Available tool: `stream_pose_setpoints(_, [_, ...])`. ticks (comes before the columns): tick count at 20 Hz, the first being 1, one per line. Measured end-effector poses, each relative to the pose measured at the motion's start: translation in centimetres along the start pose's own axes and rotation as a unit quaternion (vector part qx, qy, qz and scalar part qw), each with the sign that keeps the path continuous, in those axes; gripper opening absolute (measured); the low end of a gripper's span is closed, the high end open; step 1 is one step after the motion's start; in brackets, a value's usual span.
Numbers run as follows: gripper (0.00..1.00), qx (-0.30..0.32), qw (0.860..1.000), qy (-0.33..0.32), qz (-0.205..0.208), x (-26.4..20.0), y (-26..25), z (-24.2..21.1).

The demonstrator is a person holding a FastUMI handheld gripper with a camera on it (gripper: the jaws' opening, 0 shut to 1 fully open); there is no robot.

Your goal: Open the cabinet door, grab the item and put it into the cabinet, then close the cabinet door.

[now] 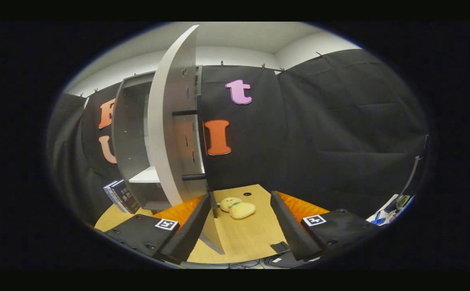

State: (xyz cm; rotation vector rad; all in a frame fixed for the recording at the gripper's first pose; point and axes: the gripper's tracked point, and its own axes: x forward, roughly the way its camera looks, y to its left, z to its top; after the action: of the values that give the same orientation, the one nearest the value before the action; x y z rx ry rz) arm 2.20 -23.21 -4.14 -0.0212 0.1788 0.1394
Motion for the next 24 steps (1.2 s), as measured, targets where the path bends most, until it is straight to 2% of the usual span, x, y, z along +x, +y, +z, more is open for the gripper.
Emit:
stream_pose_setpoints(5, [0.96, -0.006, 0.998, 0.010, 0.063, -0.1, 5.7, -0.7])
stream_pose_setpoints(8, [0.96, -0.006, 0.996, 0.014, 0.084, 0.1, 8.4, -0.9])
stream_pose_setpoints(17, [0.96, 0.008, 0.994, 0.010, 0.108, 1.5, 15.4, -1.6])
stream_pose_setpoints(24, [0.96, 0.001, 0.995, -0.013, 0.097, 4.6, 20.7, -1.9])
